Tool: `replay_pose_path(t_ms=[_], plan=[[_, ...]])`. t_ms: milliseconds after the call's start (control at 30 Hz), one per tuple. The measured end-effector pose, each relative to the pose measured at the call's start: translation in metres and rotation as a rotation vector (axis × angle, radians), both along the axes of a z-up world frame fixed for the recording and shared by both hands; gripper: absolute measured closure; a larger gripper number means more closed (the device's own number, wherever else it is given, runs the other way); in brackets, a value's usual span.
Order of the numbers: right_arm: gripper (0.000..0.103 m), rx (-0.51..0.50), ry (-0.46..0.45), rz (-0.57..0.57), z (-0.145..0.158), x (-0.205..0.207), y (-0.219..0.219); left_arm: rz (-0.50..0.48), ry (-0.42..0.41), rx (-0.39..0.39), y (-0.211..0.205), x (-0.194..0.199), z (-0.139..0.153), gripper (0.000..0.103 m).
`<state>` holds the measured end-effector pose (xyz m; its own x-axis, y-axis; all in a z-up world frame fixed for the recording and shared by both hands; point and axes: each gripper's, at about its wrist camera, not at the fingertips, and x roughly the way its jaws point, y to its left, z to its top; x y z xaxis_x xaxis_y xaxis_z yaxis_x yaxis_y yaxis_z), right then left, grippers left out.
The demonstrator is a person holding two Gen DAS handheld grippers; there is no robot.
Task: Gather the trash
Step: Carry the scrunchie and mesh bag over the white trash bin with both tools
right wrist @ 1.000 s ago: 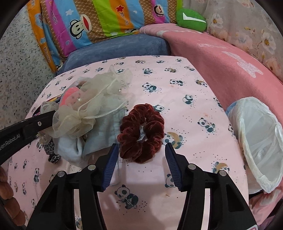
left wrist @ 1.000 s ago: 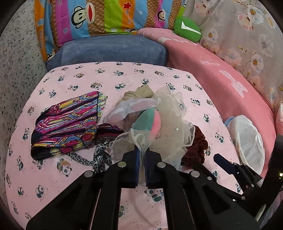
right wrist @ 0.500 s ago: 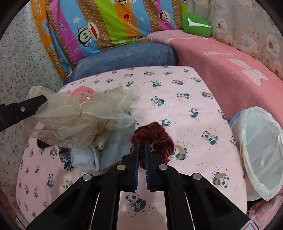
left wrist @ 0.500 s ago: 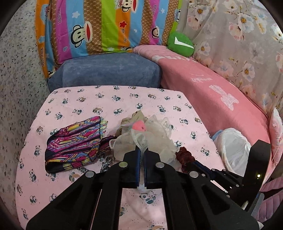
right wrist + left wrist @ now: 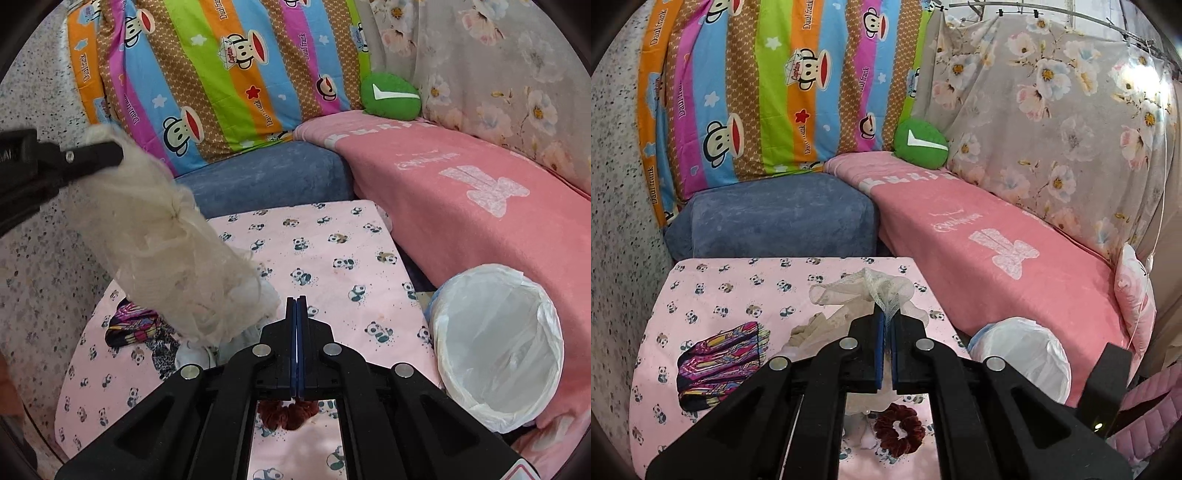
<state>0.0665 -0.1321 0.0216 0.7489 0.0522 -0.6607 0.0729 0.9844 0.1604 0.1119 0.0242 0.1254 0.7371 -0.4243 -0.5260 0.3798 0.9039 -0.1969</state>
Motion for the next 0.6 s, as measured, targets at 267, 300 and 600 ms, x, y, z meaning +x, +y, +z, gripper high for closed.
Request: replay_pose_path(t_ms=[267, 300, 600], plan=[[0.061, 0.055, 0.153, -0.022, -0.072, -0.003, 0.0, -0.031, -0.005, 0.013, -0.021, -0.008, 0.002, 0.101], [0.061, 0.061, 0.175, -0.02, -0.081, -0.001, 0.001, -0.032, -0.001, 0.015, -0.022, -0.008, 0.001, 0.101], [0.089, 0.112, 0.302, -0.007, -0.141, 0.017, 0.011, -0.018, 0.037, 0.058, -0.027, 0.002, -0.02, 0.101]])
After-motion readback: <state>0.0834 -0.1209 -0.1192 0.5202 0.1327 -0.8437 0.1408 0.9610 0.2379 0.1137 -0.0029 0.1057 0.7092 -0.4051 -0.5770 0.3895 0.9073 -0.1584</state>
